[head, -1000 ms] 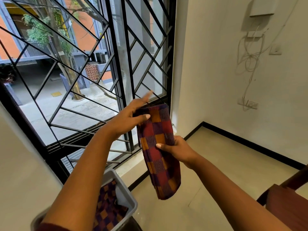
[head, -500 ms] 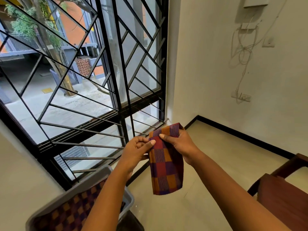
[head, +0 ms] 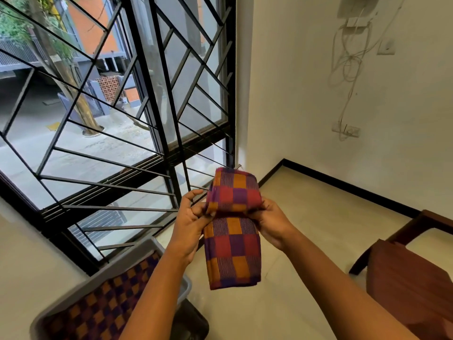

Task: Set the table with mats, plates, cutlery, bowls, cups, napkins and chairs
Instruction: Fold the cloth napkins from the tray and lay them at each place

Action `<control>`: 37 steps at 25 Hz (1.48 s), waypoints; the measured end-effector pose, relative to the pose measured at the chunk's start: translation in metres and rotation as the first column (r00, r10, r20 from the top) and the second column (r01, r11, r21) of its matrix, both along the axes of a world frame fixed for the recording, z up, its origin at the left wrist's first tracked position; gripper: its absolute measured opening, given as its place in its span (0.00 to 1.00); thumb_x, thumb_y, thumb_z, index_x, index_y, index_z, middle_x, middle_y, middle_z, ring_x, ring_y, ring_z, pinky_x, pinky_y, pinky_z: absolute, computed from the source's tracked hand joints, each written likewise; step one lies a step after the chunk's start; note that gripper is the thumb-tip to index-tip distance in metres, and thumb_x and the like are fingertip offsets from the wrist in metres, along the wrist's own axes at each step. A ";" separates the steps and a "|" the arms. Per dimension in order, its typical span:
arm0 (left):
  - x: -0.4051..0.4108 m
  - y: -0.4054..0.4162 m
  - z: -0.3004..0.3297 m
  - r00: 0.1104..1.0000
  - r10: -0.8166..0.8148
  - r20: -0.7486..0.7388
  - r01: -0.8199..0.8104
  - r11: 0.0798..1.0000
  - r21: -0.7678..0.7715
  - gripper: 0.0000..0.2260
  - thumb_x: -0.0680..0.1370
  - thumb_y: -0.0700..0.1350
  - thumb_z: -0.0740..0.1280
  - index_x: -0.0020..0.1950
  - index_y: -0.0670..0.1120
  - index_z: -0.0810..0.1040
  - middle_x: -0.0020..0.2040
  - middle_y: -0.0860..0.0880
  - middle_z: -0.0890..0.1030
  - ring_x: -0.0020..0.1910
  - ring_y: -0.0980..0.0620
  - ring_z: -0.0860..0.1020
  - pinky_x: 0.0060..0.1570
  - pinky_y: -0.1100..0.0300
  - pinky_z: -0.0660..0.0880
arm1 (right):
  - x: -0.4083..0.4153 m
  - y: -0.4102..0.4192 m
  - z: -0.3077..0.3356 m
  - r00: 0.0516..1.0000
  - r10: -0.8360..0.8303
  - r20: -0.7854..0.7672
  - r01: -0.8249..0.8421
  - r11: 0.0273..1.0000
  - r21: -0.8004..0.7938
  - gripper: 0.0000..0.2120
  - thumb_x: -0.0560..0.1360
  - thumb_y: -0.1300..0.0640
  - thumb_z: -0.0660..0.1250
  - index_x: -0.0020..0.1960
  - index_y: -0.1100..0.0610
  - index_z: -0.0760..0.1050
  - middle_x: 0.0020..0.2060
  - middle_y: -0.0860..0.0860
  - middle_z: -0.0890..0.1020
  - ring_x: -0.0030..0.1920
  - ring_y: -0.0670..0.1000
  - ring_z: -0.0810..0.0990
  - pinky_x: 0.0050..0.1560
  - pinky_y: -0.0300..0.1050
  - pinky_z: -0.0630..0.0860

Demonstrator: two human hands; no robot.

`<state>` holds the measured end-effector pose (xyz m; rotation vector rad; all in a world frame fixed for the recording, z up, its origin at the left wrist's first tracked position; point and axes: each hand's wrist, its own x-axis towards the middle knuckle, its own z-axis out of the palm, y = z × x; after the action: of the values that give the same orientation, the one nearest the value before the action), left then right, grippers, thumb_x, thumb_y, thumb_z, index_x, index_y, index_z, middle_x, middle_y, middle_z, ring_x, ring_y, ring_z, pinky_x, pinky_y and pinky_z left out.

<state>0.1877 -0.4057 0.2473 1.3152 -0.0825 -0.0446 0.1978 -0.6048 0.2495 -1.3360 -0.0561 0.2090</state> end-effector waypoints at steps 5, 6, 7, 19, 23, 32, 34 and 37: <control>0.005 -0.017 0.000 0.993 -0.100 0.058 0.082 0.964 0.255 0.10 0.76 0.24 0.59 0.50 0.34 0.75 0.47 0.44 0.81 0.42 0.49 0.80 0.39 0.55 0.78 | 0.004 -0.029 0.006 0.973 0.019 0.229 0.039 0.968 -0.249 0.08 0.73 0.70 0.67 0.41 0.60 0.80 0.47 0.54 0.81 0.47 0.46 0.80 0.47 0.39 0.78; 0.005 -0.023 0.002 0.994 -0.094 0.052 0.078 0.965 0.251 0.10 0.76 0.25 0.58 0.49 0.35 0.75 0.51 0.44 0.80 0.43 0.49 0.79 0.40 0.54 0.78 | 0.007 -0.037 0.006 0.961 0.033 0.274 0.045 0.961 -0.274 0.08 0.73 0.72 0.67 0.38 0.62 0.79 0.48 0.56 0.80 0.48 0.46 0.80 0.49 0.39 0.77; 0.005 -0.030 0.005 0.997 -0.068 0.038 0.057 0.970 0.238 0.10 0.77 0.27 0.59 0.51 0.37 0.75 0.55 0.44 0.79 0.43 0.48 0.79 0.41 0.53 0.79 | 0.011 -0.043 0.005 0.950 0.045 0.309 0.049 0.956 -0.290 0.10 0.72 0.73 0.66 0.35 0.64 0.78 0.48 0.59 0.79 0.49 0.48 0.79 0.50 0.40 0.77; 0.073 -0.168 0.034 0.988 0.149 0.024 -0.148 0.988 -0.034 0.07 0.80 0.40 0.64 0.48 0.53 0.73 0.42 0.41 0.77 0.34 0.48 0.75 0.27 0.57 0.73 | 0.032 -0.146 0.020 0.998 -0.027 -0.060 0.028 1.000 0.014 0.22 0.79 0.36 0.54 0.67 0.45 0.70 0.59 0.51 0.82 0.58 0.54 0.82 0.59 0.56 0.78; 0.101 -0.255 0.030 0.987 0.072 0.144 -0.077 0.997 0.030 0.08 0.79 0.36 0.65 0.49 0.49 0.71 0.47 0.42 0.77 0.39 0.49 0.76 0.32 0.58 0.76 | 0.025 -0.221 0.020 0.987 -0.117 -0.109 0.118 0.993 -0.001 0.23 0.75 0.56 0.70 0.67 0.48 0.67 0.59 0.53 0.81 0.57 0.55 0.82 0.57 0.53 0.79; 0.105 -0.448 0.021 0.785 -0.567 0.249 0.448 0.797 0.405 0.19 0.71 0.26 0.67 0.44 0.50 0.82 0.54 0.52 0.82 0.57 0.49 0.79 0.52 0.58 0.77 | -0.052 -0.395 0.017 0.774 -0.599 -0.206 0.626 0.773 0.106 0.14 0.81 0.51 0.61 0.66 0.48 0.73 0.56 0.53 0.84 0.54 0.55 0.83 0.55 0.50 0.79; 0.090 -0.487 0.020 0.770 -0.633 0.077 0.611 0.767 0.197 0.17 0.74 0.31 0.66 0.38 0.53 0.83 0.43 0.54 0.84 0.46 0.50 0.82 0.40 0.62 0.79 | -0.079 -0.420 0.009 0.674 -0.701 -0.233 0.735 0.668 0.114 0.20 0.80 0.41 0.58 0.67 0.48 0.73 0.59 0.53 0.82 0.59 0.55 0.81 0.61 0.53 0.77; 0.066 -0.540 0.014 0.620 -0.773 -0.133 0.771 0.632 -0.078 0.07 0.72 0.51 0.73 0.46 0.50 0.82 0.38 0.52 0.85 0.39 0.52 0.82 0.33 0.62 0.79 | -0.117 -0.444 -0.004 0.581 -0.789 -0.200 0.813 0.575 0.094 0.22 0.78 0.42 0.63 0.70 0.47 0.69 0.62 0.53 0.80 0.60 0.53 0.80 0.58 0.49 0.76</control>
<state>0.2538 -0.9457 0.2610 1.1686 -0.5234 -0.8974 0.0805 -1.0492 0.2451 -1.0417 0.6488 -0.4895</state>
